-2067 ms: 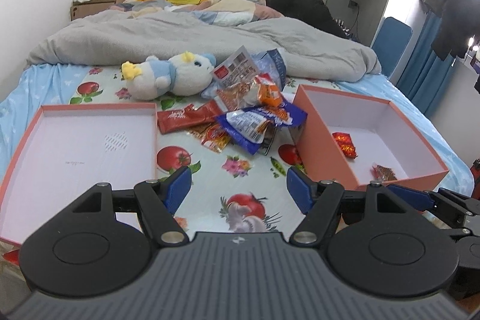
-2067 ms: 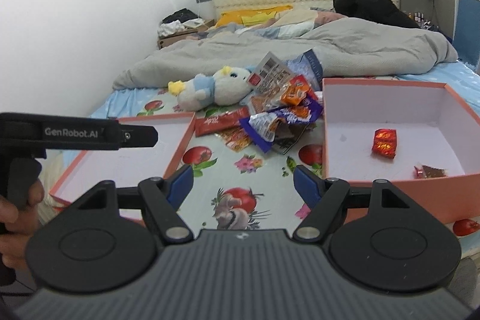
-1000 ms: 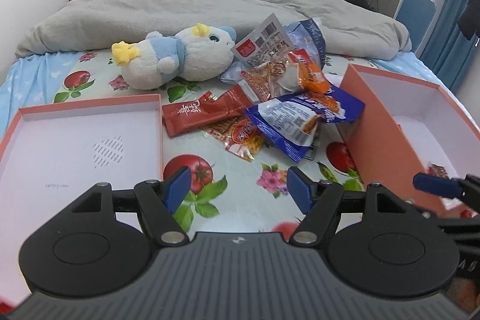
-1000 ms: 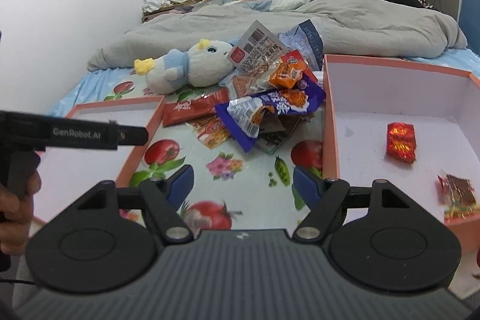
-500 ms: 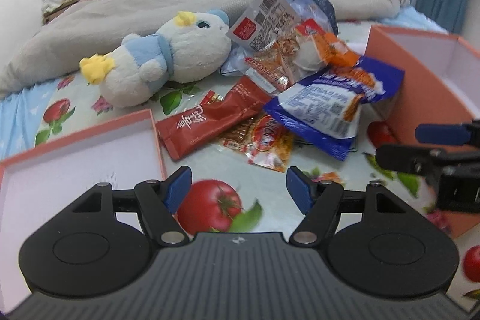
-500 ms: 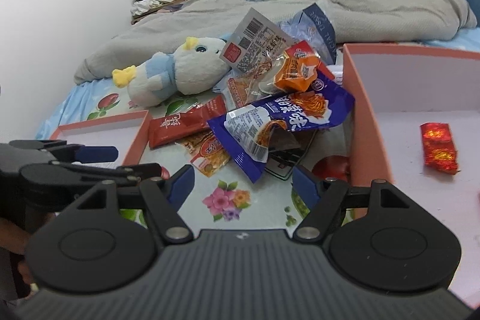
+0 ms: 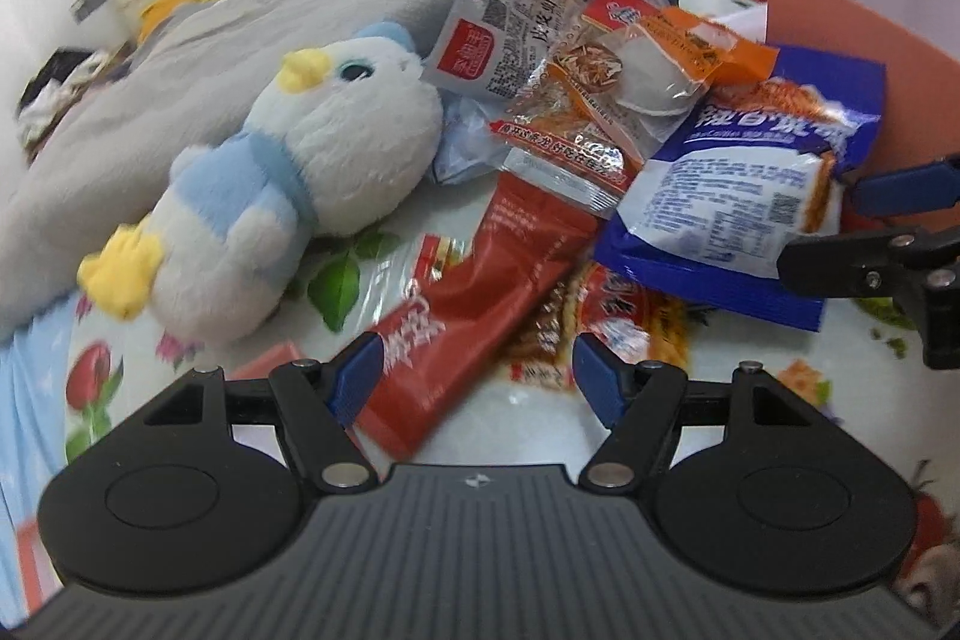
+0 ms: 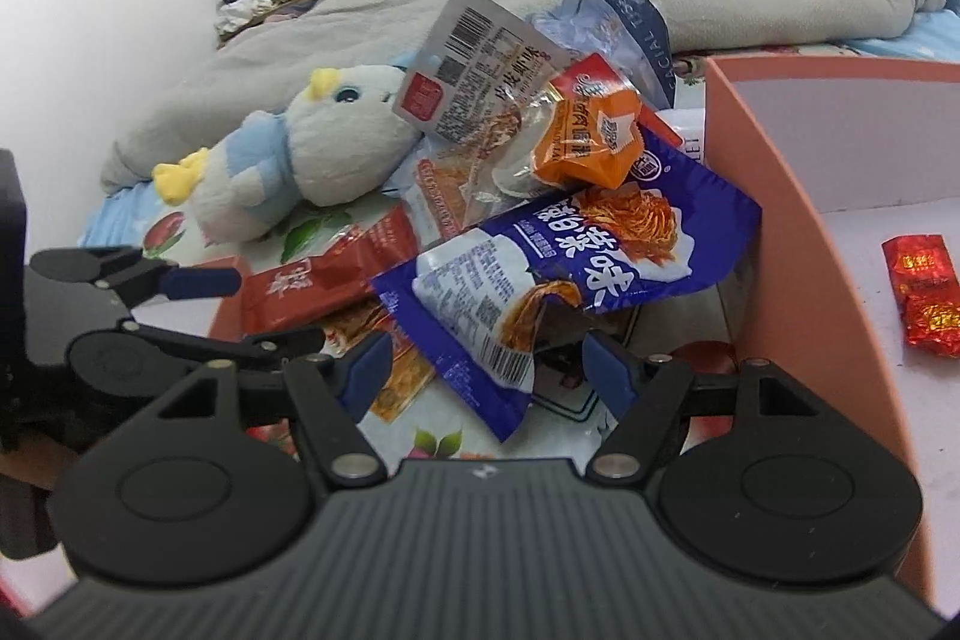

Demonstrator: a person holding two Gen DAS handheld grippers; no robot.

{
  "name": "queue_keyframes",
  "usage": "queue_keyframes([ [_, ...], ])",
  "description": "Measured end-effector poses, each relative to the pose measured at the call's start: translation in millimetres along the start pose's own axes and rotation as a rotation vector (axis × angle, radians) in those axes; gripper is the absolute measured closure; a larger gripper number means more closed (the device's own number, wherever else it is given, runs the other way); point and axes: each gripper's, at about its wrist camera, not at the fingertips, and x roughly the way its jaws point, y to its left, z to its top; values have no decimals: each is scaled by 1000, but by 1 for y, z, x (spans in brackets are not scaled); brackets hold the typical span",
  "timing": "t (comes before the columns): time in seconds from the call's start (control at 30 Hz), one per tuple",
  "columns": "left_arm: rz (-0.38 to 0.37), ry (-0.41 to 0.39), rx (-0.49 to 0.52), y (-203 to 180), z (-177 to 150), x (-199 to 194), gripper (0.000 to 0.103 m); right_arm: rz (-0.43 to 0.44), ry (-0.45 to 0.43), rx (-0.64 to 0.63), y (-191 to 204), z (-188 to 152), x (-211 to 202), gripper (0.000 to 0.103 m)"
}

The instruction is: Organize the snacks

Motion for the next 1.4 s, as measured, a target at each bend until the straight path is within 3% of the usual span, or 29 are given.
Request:
queue_keyframes([
  [0.1, -16, 11, 47, 2, 7, 15, 29, -36, 12, 10, -1, 1, 12, 31],
  [0.4, -80, 21, 103, 15, 23, 51, 28, -28, 25, 48, -3, 2, 34, 34],
  [0.57, -142, 27, 34, 28, 24, 62, 28, -35, 20, 37, -1, 1, 42, 38],
  [0.73, -190, 37, -65, 36, 18, 64, 37, -34, 17, -4, 5, -1, 41, 61],
  [0.93, -165, 24, -83, 26, 14, 57, 53, -18, 22, -25, 8, -2, 35, 78],
  [1.1, -145, 31, -120, 21, 9, 47, 60, -8, 27, -56, 12, -6, 24, 87],
  [1.4, -110, 47, -221, 11, -13, 17, 62, -4, 42, -104, 13, -21, -2, 89],
])
